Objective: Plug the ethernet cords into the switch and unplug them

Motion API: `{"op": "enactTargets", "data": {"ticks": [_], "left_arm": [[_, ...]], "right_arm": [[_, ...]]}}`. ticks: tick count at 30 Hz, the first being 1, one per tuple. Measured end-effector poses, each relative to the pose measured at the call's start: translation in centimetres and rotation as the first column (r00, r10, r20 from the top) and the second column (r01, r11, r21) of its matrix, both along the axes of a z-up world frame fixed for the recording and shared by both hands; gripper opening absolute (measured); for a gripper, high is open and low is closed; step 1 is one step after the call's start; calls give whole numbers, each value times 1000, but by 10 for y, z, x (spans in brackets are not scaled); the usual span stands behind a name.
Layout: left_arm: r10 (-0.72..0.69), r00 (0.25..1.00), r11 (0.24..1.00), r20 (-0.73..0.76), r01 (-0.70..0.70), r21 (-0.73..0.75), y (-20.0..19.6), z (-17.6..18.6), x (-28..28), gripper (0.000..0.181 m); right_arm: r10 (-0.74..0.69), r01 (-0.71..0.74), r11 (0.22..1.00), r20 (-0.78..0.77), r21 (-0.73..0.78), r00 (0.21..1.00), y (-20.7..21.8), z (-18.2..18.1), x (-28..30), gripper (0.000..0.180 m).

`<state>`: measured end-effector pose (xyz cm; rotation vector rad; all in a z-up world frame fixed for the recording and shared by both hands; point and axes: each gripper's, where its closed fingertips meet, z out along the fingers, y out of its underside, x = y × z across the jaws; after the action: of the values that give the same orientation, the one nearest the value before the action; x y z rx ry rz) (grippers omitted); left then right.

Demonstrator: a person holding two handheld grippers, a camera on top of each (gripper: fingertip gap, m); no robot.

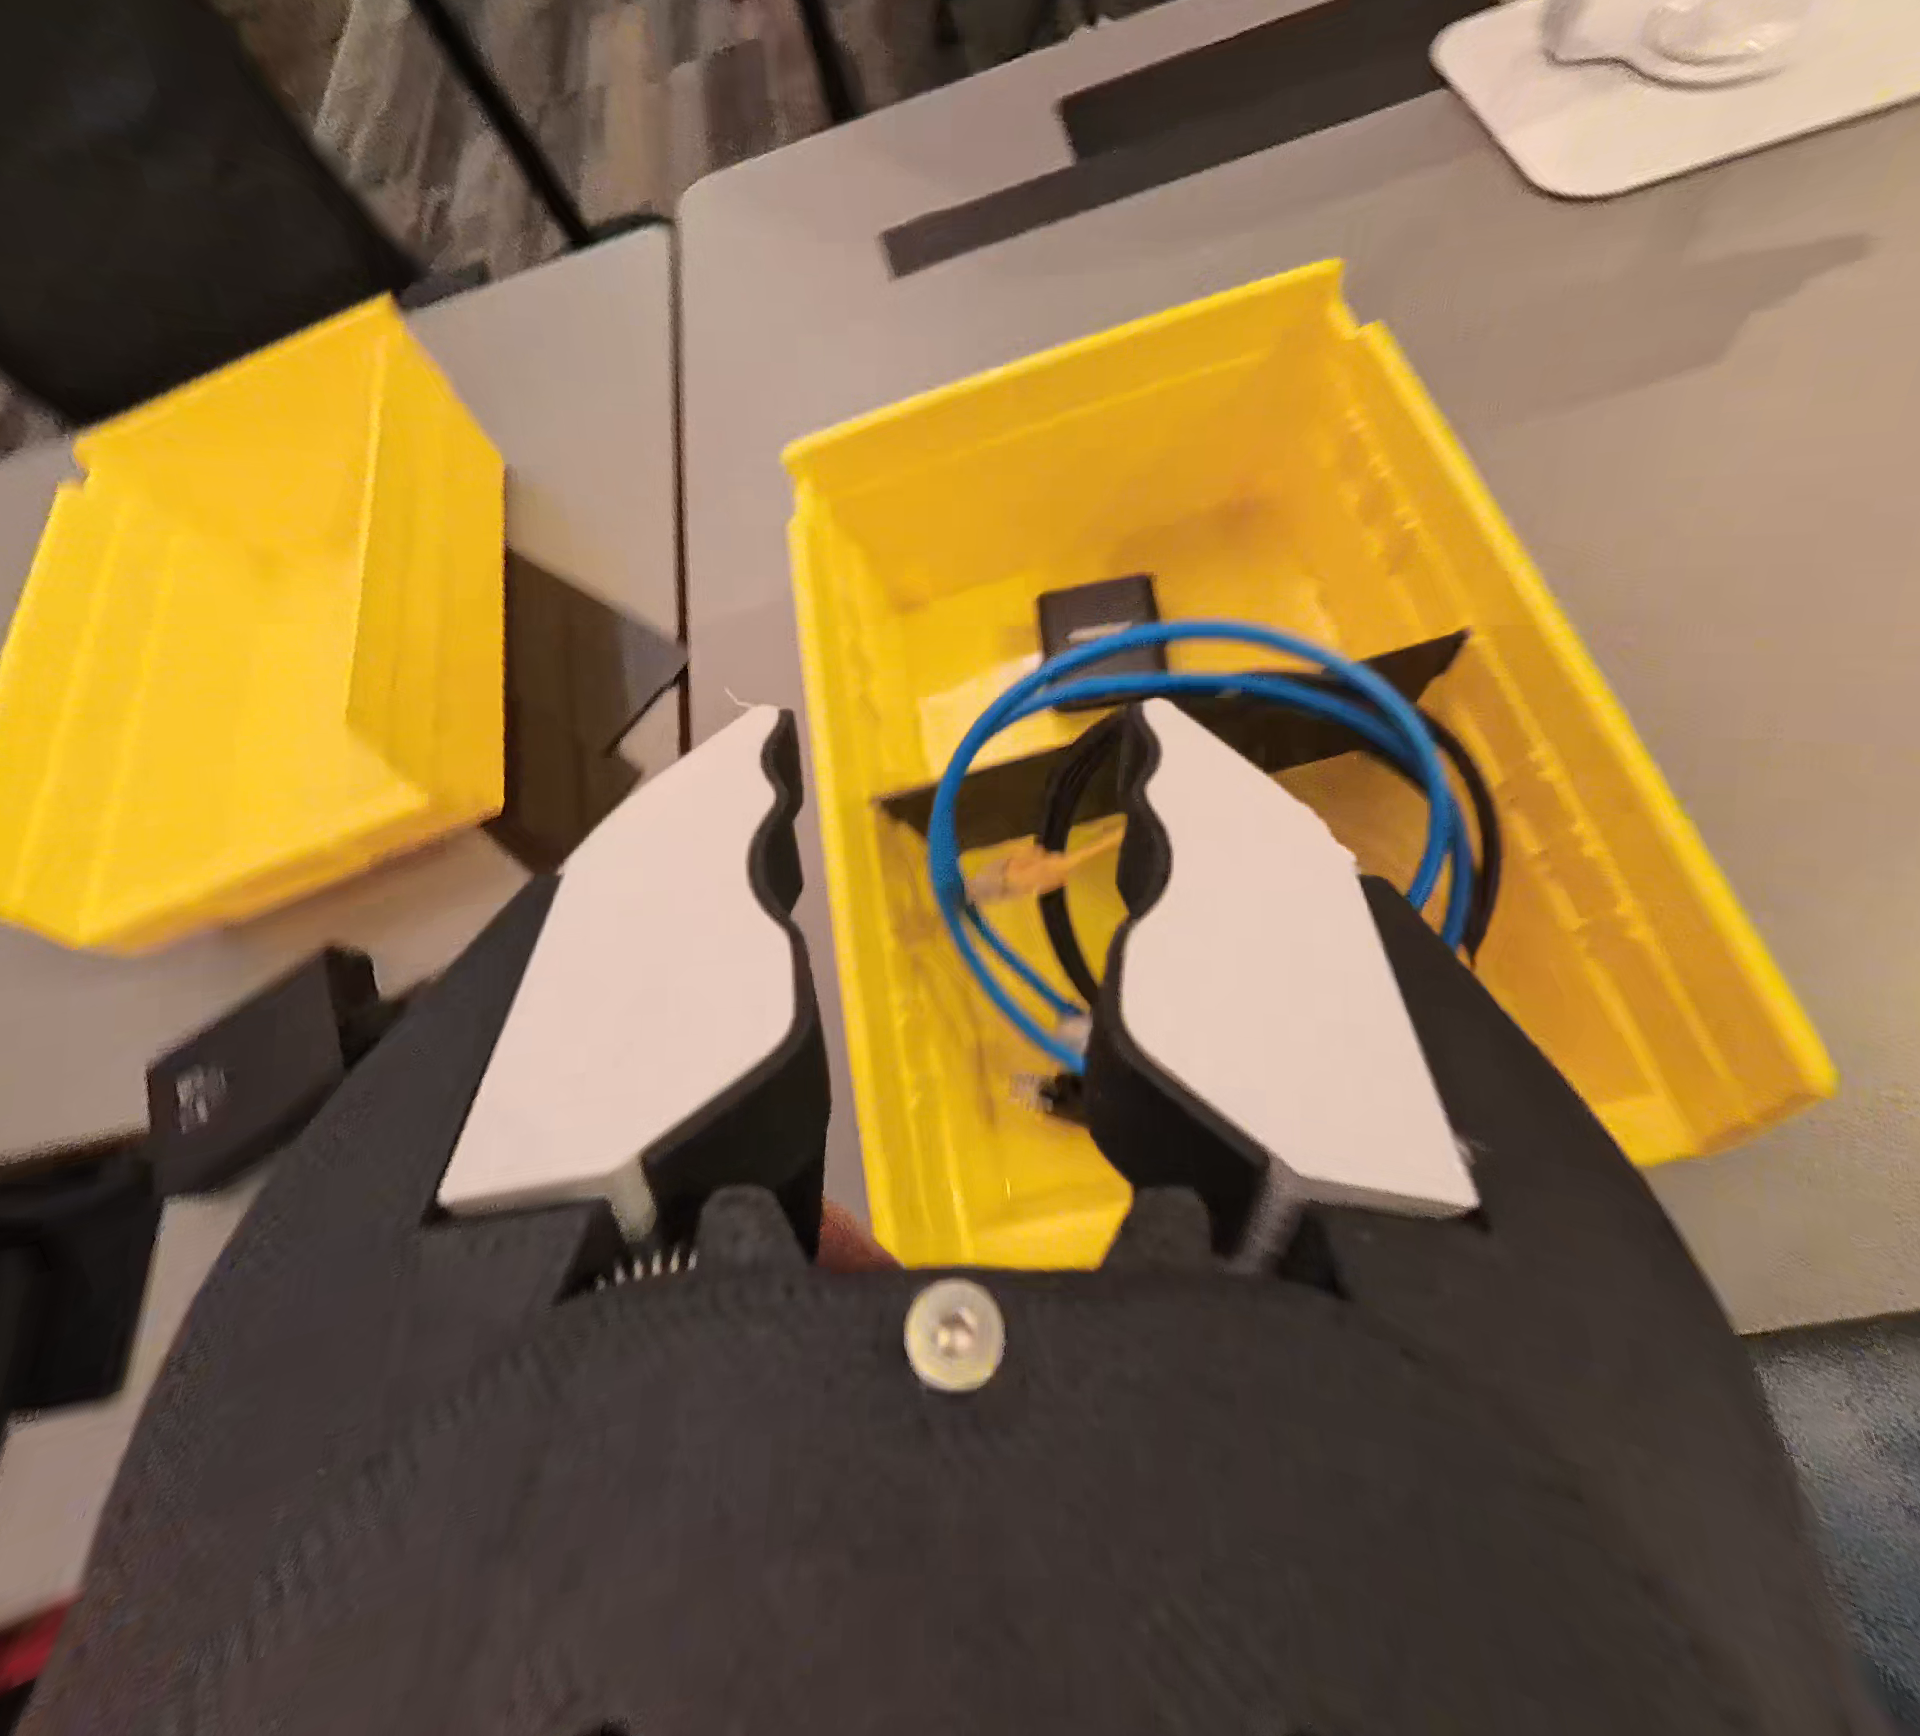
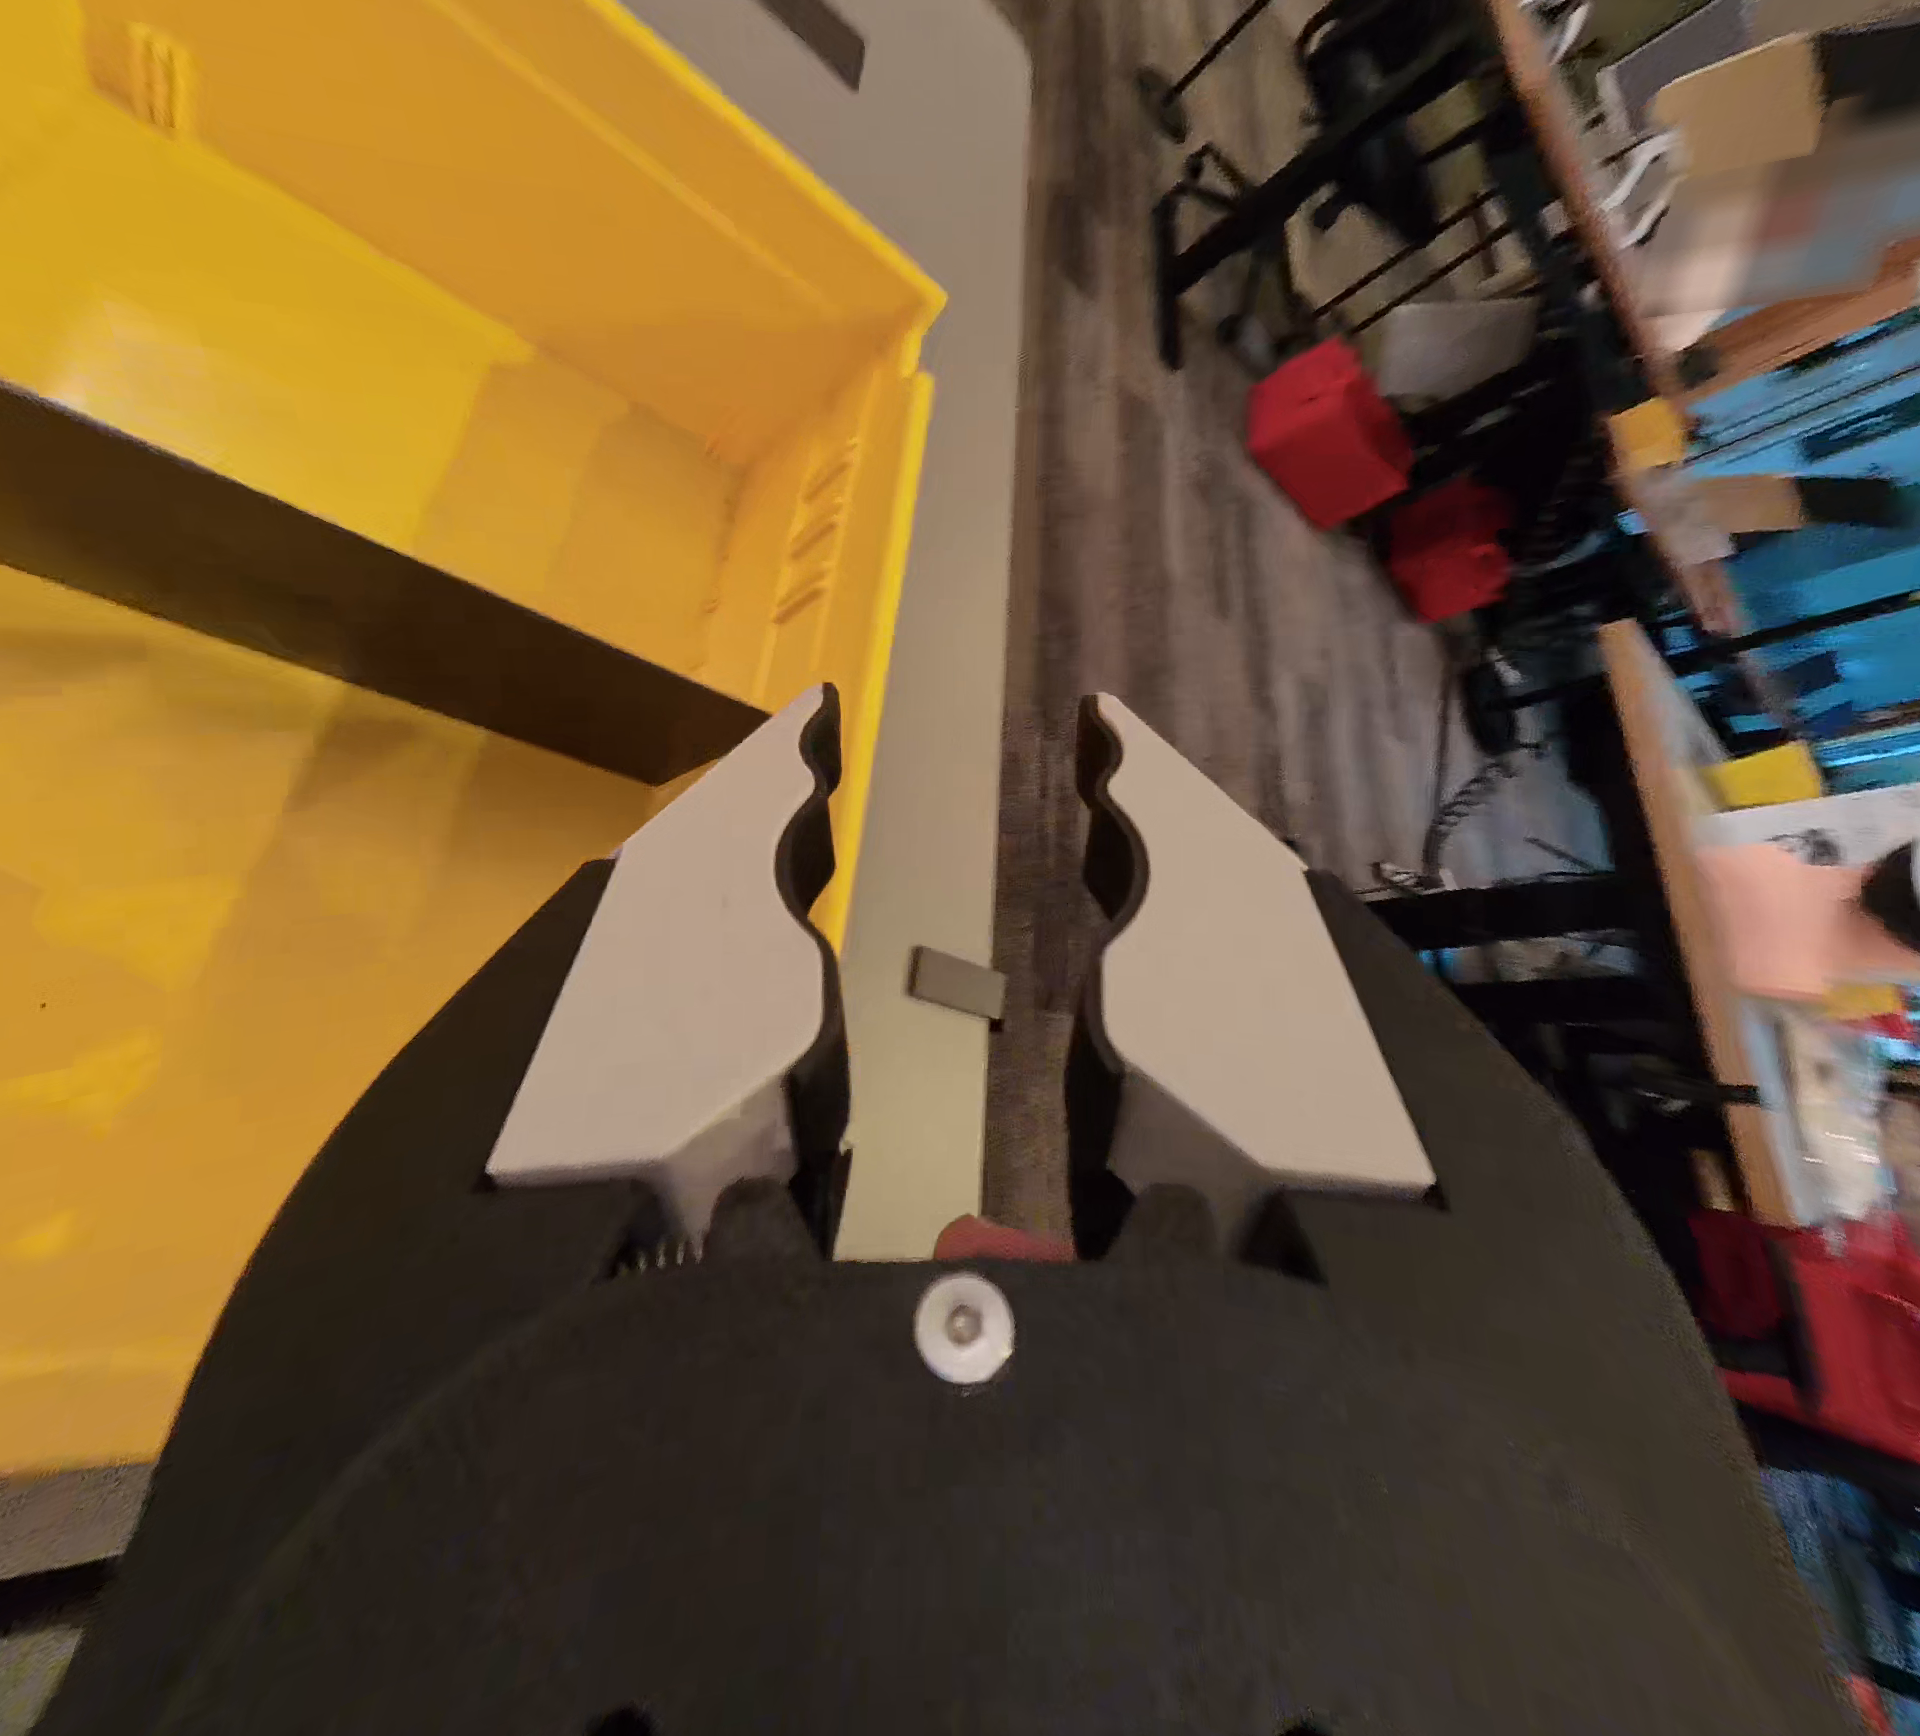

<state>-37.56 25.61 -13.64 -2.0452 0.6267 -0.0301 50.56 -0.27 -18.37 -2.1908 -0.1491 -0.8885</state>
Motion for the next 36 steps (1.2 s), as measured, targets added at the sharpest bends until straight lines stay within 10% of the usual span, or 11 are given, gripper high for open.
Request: {"op": "enactTargets", "data": {"ticks": [9, 21, 36], "left_arm": [[-301, 908, 901, -291, 171, -399, 72, -55, 96, 66], [-397, 831, 572, -389, -107, -813, 92, -168, 76, 57], [-395, 770, 706, -500, -94, -702, 109, -181, 57, 25]], "right_arm": [[76, -87, 986, 82, 143, 994, 13, 57, -55, 41], [269, -282, 946, 98, 162, 958, 43, 63, -134, 37], [370, -380, 906, 85, 187, 925, 65, 61, -175, 34]]}}
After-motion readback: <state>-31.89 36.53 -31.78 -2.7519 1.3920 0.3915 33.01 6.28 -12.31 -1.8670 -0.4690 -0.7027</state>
